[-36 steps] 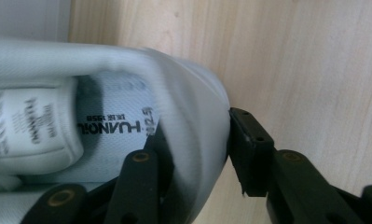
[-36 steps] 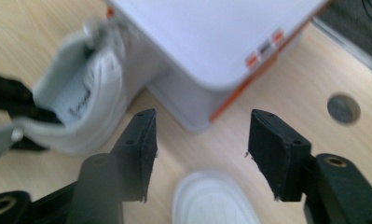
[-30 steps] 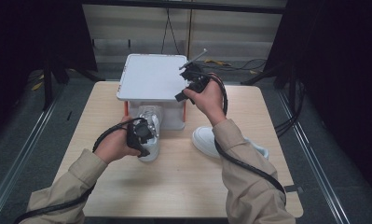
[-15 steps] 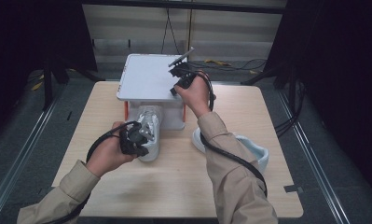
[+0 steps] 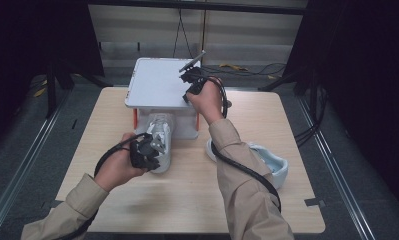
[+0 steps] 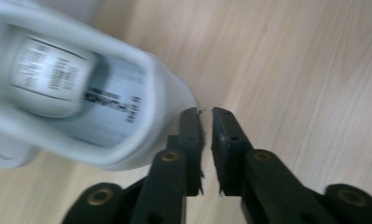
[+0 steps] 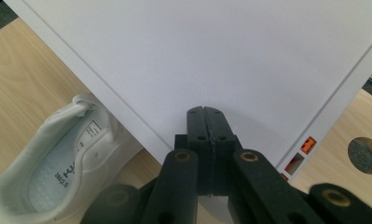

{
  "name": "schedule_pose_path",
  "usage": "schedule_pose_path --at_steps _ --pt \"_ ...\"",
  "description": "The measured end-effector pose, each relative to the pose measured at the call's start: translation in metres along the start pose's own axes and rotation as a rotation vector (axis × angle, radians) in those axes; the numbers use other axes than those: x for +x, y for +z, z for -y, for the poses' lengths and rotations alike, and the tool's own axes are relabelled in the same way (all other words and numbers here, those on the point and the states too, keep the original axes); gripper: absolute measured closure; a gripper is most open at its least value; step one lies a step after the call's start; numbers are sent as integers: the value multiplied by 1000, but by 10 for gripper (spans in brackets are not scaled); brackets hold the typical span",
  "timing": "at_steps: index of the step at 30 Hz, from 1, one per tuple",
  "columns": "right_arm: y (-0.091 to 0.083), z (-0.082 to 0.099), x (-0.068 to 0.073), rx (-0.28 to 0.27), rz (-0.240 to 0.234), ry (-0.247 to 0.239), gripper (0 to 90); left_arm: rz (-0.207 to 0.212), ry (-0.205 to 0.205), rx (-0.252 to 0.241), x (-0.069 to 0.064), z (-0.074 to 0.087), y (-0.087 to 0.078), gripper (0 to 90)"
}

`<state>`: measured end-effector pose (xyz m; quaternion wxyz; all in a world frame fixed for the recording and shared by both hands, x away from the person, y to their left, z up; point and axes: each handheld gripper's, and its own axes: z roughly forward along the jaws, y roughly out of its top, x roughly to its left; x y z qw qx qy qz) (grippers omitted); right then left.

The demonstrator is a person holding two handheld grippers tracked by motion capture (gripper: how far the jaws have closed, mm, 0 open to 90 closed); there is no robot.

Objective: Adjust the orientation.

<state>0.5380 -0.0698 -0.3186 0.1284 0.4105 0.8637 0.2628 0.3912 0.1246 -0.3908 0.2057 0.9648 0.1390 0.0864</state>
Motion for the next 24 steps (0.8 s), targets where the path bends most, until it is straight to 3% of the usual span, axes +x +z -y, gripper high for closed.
schedule_pose_path --at_steps 3,4,5,7,11,13,14,16,19,24 --pt "0 1 -1 -3 -3 4 900 -41 5 -35 9 -1 -9 684" --pt "0 1 0 -4 -4 3 900 -41 19 -75 15 -2 -7 608" --pt "0 1 0 -6 -2 3 900 -28 22 -74 17 -3 -4 476" --pt "0 1 0 -7 -3 5 900 -11 29 -28 20 -5 8 441" --pt "0 0 1 1 2 -2 900 28 53 14 23 -4 34 473" --pt "0 0 0 -1 -1 0 900 77 55 33 25 -3 46 571" --pt "0 1 0 -1 -1 -3 900 93 47 38 26 -4 46 645" --pt "0 1 0 0 -1 -8 900 103 -9 56 26 -6 45 675" --pt "0 1 -1 -4 -6 -12 900 87 -29 34 28 -10 43 704" --pt "0 3 -2 -17 -13 -12 900 60 -78 15 47 -13 39 694"
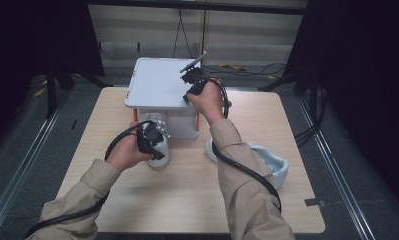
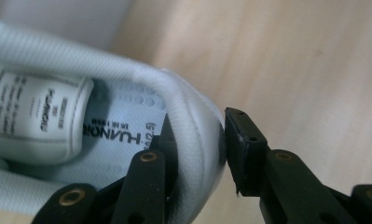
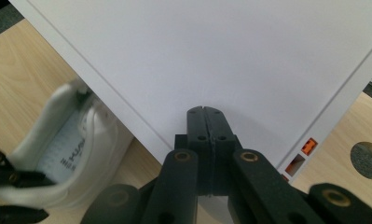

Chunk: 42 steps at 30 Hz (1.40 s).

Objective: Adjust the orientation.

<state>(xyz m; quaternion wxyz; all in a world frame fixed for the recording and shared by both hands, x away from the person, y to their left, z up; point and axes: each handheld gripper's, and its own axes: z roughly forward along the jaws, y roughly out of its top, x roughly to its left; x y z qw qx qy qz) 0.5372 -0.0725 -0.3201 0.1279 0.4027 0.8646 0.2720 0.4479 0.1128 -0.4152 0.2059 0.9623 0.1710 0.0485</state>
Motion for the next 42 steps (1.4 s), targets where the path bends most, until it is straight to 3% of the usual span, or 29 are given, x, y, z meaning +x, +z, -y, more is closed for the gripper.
schedule_pose_path --at_steps 1,3,5,6,7,11,13,15,17,19,23,24,26,27,28,30,33,36,37,38,39,42 --pt "0 0 0 -3 0 0 900 7 -5 -14 4 -1 -1 694" --pt "0 1 0 -3 -3 2 900 -1 14 8 8 -2 2 680" --pt "0 1 -1 -4 -7 -1 900 -31 13 12 5 -3 2 653" --pt "0 1 -1 -4 -7 1 900 -39 15 -10 3 -4 1 613" --pt "0 1 -1 -4 -7 0 900 -32 -17 -28 1 -4 -2 498" --pt "0 1 -2 -9 -16 8 900 -75 16 -24 -8 -2 -9 391" --pt "0 2 -3 -13 -18 16 900 -101 12 -19 -11 -1 -9 368" --pt "0 2 -3 -14 -25 18 900 -114 23 -34 -13 -1 -14 378" --pt "0 2 -3 -13 -27 20 900 -111 -10 -67 -14 0 -20 384" --pt "0 2 -3 -12 -23 16 900 -107 10 -82 -17 -2 -28 380" --pt "0 1 -3 -12 -22 16 900 -147 52 -64 -25 -1 -32 386" --pt "0 2 -3 -13 -23 17 900 -179 76 -69 -28 0 -33 410" --pt "1 2 -3 -18 -25 15 900 -202 71 -92 -30 2 -37 444" --pt "0 2 -3 -19 -25 16 900 -196 71 -101 -30 2 -39 440" --pt "0 3 -4 -19 -28 15 900 -154 68 -134 -31 3 -42 465" --pt "0 3 -4 -20 -31 21 900 -143 72 -157 -34 3 -47 471" --pt "1 2 -4 -16 -29 17 900 -100 95 -123 -36 3 -46 499" --pt "1 1 -2 -11 -22 9 900 -52 82 -79 -34 9 -29 585" --pt "0 1 -2 -7 -18 7 900 -57 88 -67 -33 10 -24 615" --pt "1 1 -2 -6 -17 7 900 -36 81 -41 -31 12 -15 629" --pt "1 0 -2 -5 -19 7 900 -27 75 -21 -30 14 -10 715" --pt "1 0 -3 -3 -24 9 900 -26 58 5 -25 17 3 796"
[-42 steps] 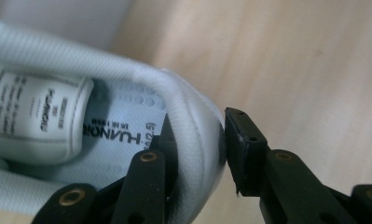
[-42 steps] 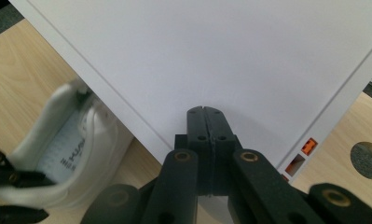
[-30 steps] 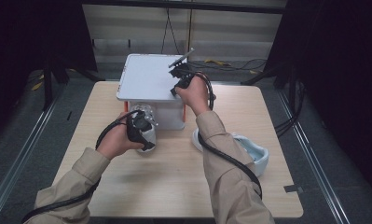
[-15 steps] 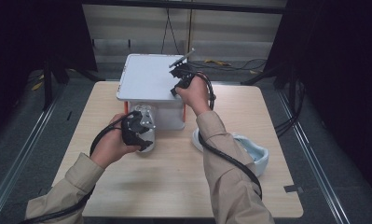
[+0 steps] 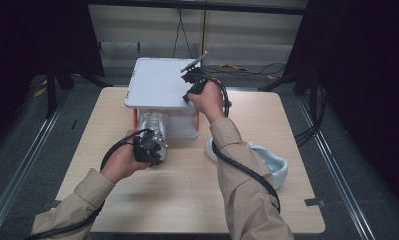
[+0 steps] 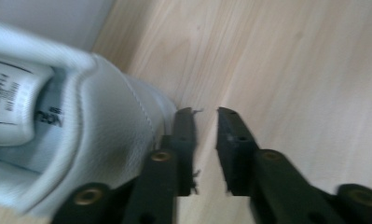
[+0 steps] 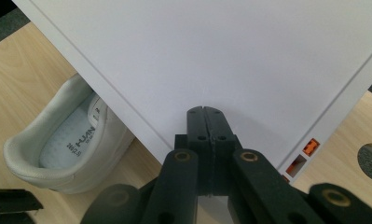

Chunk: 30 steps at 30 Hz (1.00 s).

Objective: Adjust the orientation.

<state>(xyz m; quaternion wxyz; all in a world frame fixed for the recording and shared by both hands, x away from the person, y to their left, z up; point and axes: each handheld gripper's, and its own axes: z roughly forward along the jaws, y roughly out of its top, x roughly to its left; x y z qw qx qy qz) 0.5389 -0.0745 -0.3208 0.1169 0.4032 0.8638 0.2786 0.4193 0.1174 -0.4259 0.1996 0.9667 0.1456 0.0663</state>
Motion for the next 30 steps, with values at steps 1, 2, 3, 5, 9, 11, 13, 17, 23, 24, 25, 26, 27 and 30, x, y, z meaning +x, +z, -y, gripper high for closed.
schedule_pose_path --at_steps 1,2,3,5,9,11,13,17,23,24,25,26,27,30 --pt "0 0 0 0 -1 0 900 -15 -14 7 2 2 5 823" --pt "0 0 0 -2 -1 -1 900 -30 -9 6 4 4 8 874" --pt "0 0 0 -6 -3 -1 900 -17 -26 -5 6 5 8 900" --pt "0 1 -1 -7 -7 1 900 -31 -24 0 6 4 7 900" --pt "0 1 -2 -8 -12 4 900 -131 -42 43 14 5 4 900" --pt "0 1 -1 -10 -9 -2 900 -105 -73 6 25 7 2 900" --pt "0 1 -2 -11 -12 -3 900 -96 -89 6 29 5 4 900" --pt "0 1 -2 -10 -15 -2 900 -95 -64 -22 34 -2 9 900" --pt "0 1 -2 -11 -16 -7 900 -68 -30 90 22 10 3 900" --pt "0 1 -2 -10 -16 -6 900 -72 -32 121 22 20 3 900" --pt "0 2 -2 -14 -14 -8 900 -83 -36 132 23 26 2 900" --pt "0 2 -2 -14 -13 -11 900 -108 -60 131 26 37 2 900" --pt "0 2 -1 -14 -11 -11 900 -105 -74 123 29 42 4 900" --pt "0 2 0 -13 -1 -16 900 -77 -119 46 36 45 7 900"
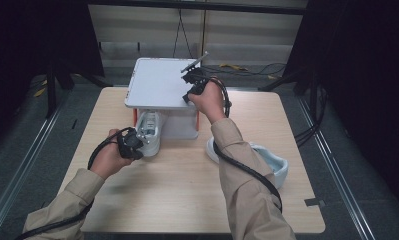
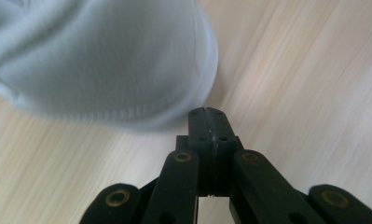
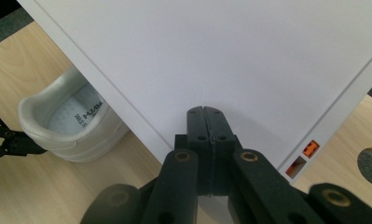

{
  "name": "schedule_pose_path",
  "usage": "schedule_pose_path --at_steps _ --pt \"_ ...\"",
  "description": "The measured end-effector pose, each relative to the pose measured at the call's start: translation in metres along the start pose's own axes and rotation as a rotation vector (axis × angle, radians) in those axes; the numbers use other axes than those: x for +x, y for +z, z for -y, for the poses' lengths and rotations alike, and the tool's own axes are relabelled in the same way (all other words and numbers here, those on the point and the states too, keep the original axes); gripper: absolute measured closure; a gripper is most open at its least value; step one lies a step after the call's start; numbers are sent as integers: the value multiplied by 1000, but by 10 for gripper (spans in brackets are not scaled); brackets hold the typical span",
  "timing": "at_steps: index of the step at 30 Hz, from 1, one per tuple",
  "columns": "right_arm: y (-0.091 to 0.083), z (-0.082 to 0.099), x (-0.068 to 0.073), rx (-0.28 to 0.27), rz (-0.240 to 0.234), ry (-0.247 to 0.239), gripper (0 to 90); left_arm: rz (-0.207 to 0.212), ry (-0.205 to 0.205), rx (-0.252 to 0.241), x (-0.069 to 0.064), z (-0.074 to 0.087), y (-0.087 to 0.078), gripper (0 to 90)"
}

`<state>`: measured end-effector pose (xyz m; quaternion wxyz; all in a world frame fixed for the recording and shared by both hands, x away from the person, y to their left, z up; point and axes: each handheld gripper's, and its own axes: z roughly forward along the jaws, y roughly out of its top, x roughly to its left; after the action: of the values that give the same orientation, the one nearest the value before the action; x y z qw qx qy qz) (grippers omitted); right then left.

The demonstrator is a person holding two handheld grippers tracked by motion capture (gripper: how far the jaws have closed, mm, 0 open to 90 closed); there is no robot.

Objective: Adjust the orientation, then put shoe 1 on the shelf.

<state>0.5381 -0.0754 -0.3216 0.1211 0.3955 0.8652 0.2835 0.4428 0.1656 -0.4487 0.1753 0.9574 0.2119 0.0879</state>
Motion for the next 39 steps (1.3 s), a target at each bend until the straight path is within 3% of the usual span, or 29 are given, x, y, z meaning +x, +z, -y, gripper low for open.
schedule_pose_path --at_steps 1,4,6,7,12,16,18,23,25,28,29,30,33,36,39 --pt "0 0 1 0 4 -2 900 2 -6 16 0 -2 0 900" --pt "0 0 1 2 9 -10 900 -13 8 -51 -1 -14 2 900" --pt "0 0 1 3 9 -9 900 -3 9 -43 1 -22 6 900" --pt "0 0 1 3 7 -8 900 -1 0 -68 3 -25 8 900" --pt "0 -1 0 7 0 -7 900 -53 -23 -96 13 -38 16 900" --pt "0 -1 -1 5 -5 -11 900 -81 -32 -86 23 -41 20 900" --pt "0 0 -1 -2 -11 -5 900 -75 -62 -98 27 -40 21 900" --pt "0 3 -4 -29 -27 8 900 -58 -91 -103 31 -38 22 900" --pt "-1 5 -5 -41 -33 20 900 -87 -87 -71 32 -36 19 900" --pt "-1 7 -7 -56 -48 44 857 -22 -123 -85 29 -33 11 898" --pt "-1 8 -5 -62 -51 32 826 -22 -127 -92 28 -33 9 869" --pt "-2 8 -4 -64 -46 27 810 2 -135 -94 27 -33 6 849" --pt "-6 10 -2 -56 -36 33 752 21 -130 -96 22 -35 -5 767" --pt "-13 14 -4 -33 -41 32 697 74 -128 -103 19 -38 -20 729" --pt "-26 20 -3 -22 -14 -3 664 72 -123 -105 19 -42 -37 708"
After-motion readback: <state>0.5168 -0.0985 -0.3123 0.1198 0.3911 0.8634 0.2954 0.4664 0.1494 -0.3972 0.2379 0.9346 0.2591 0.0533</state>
